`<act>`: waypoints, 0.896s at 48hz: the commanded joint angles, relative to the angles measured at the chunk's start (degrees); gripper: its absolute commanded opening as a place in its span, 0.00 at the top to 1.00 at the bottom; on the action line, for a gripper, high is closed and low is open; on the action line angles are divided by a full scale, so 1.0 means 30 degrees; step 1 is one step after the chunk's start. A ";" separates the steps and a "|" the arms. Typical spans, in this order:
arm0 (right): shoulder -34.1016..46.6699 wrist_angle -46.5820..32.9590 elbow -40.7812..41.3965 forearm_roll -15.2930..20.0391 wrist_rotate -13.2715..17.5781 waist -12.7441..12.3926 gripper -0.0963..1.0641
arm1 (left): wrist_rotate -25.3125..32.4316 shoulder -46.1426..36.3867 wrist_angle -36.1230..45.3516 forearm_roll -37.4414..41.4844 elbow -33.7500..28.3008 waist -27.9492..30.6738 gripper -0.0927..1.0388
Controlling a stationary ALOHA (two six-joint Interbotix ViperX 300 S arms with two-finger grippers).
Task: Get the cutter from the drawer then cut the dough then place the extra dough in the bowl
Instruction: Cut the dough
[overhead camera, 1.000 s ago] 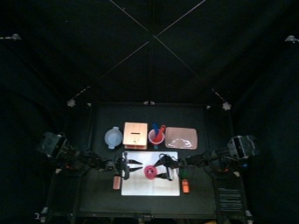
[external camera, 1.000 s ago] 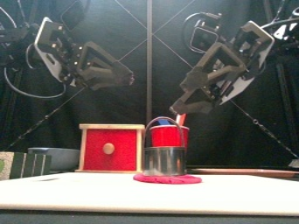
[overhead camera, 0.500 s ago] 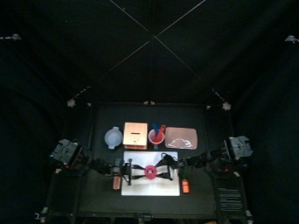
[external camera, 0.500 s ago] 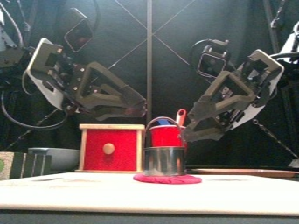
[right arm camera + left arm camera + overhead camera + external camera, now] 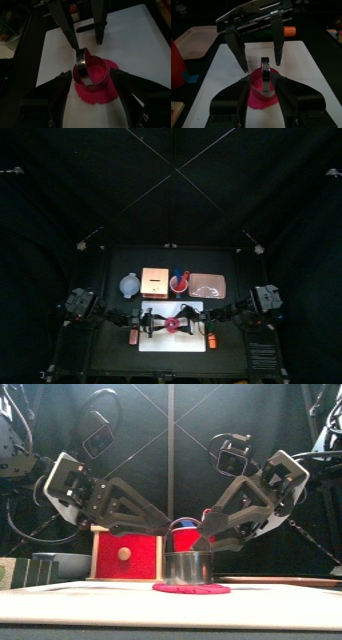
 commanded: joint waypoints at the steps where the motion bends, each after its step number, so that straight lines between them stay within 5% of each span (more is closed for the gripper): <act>1: -0.0557 0.0293 -0.0264 0.0176 -0.0029 0.0439 0.12 | 0.0000 -0.0176 0.0586 0.0176 -0.0674 0.0088 0.25; 17: -0.0850 0.0469 -0.0293 0.0527 -0.0117 0.0762 0.14 | 0.0000 -0.0059 0.1348 0.0205 -0.0937 0.0088 0.26; 29: -0.0996 0.0498 -0.0352 0.0469 -0.0088 0.0732 0.31 | 0.0000 -0.0059 0.1670 0.0205 -0.0967 0.0029 0.26; 43: -0.1260 0.1436 -0.0352 0.0176 -0.0234 0.0615 0.32 | 0.0029 -0.0146 0.1729 0.0205 -0.0996 0.0088 0.26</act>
